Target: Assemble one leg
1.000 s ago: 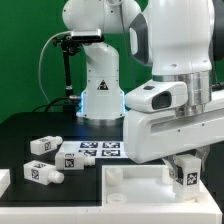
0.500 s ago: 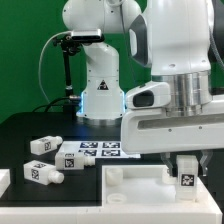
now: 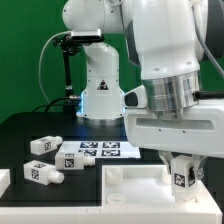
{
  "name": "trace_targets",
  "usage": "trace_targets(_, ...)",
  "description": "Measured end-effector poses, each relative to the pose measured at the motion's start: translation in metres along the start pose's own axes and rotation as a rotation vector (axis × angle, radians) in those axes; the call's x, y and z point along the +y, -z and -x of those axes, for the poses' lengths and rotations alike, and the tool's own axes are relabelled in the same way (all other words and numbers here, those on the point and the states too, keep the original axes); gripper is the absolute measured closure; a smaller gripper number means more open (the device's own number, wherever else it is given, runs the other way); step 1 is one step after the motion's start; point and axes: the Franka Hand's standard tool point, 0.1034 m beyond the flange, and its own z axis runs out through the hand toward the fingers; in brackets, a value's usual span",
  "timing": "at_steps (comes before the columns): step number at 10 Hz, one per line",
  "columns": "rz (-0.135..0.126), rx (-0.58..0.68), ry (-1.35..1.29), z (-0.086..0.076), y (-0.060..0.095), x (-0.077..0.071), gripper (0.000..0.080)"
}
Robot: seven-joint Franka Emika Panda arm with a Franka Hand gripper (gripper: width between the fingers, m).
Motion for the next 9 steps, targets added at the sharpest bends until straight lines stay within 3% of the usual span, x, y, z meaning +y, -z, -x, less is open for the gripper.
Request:
trace_targets(1, 0.000, 0.000, 0.008, 0.000, 0.000, 0.000, 0.0436)
trace_targets(2, 0.000, 0.000, 0.062, 0.000, 0.000, 0.000, 0.0298)
trace_targets(3, 0.015, 0.000, 0.253, 0.001, 0.000, 0.001, 0.0298)
trace_targets(4, 0.052, -0.038, 0.429, 0.006, 0.003, 0.002, 0.0185)
trace_targets(5, 0.110, -0.083, 0.657, 0.011, 0.010, -0.002, 0.0158)
trace_targets(9, 0.105, -0.098, 0.944, 0.011, 0.011, -0.005, 0.0151)
